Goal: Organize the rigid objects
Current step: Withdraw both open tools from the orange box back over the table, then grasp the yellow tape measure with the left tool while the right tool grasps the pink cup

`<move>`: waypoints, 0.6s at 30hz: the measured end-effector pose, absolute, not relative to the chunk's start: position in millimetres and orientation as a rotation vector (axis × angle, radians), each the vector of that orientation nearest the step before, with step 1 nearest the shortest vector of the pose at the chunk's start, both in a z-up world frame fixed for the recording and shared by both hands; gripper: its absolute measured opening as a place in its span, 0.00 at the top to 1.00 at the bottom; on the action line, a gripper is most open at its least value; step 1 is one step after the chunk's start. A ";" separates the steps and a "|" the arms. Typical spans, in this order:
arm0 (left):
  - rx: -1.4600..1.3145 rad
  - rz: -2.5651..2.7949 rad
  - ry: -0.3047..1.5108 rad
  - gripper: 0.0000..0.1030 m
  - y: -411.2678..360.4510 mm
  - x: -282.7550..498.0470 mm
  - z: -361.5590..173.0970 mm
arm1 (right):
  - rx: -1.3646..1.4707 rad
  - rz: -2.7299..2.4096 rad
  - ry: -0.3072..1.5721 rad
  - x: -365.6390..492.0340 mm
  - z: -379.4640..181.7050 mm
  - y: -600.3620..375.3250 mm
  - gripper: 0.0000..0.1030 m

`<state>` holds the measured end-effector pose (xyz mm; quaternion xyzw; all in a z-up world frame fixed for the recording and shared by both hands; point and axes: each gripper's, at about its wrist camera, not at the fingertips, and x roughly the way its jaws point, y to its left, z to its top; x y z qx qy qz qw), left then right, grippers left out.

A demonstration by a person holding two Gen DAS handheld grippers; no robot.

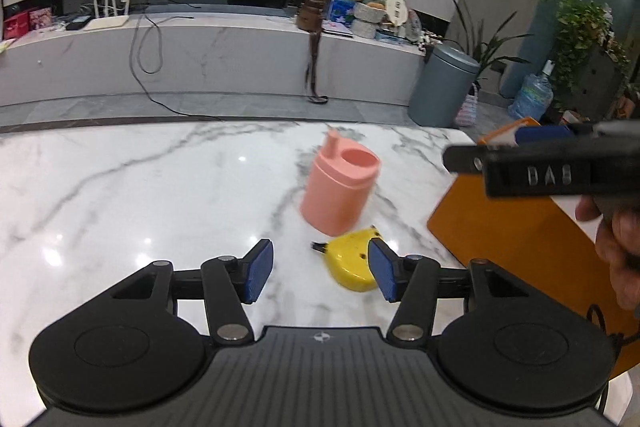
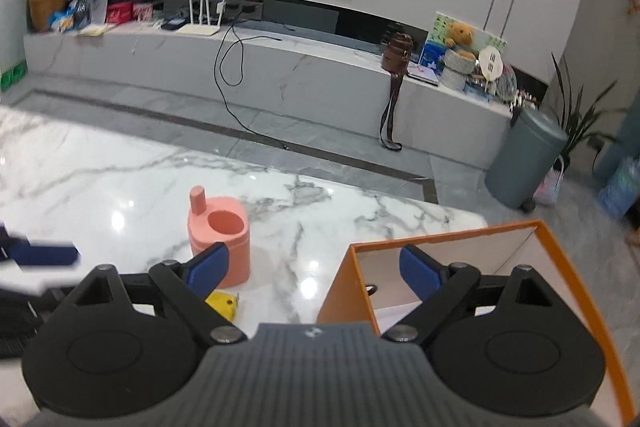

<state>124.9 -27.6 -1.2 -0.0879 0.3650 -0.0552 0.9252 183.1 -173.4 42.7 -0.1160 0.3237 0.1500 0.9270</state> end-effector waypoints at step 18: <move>-0.146 -0.152 0.801 0.22 -74.6 165.4 -54.1 | -0.193 0.340 0.655 202.5 26.9 -176.3 0.12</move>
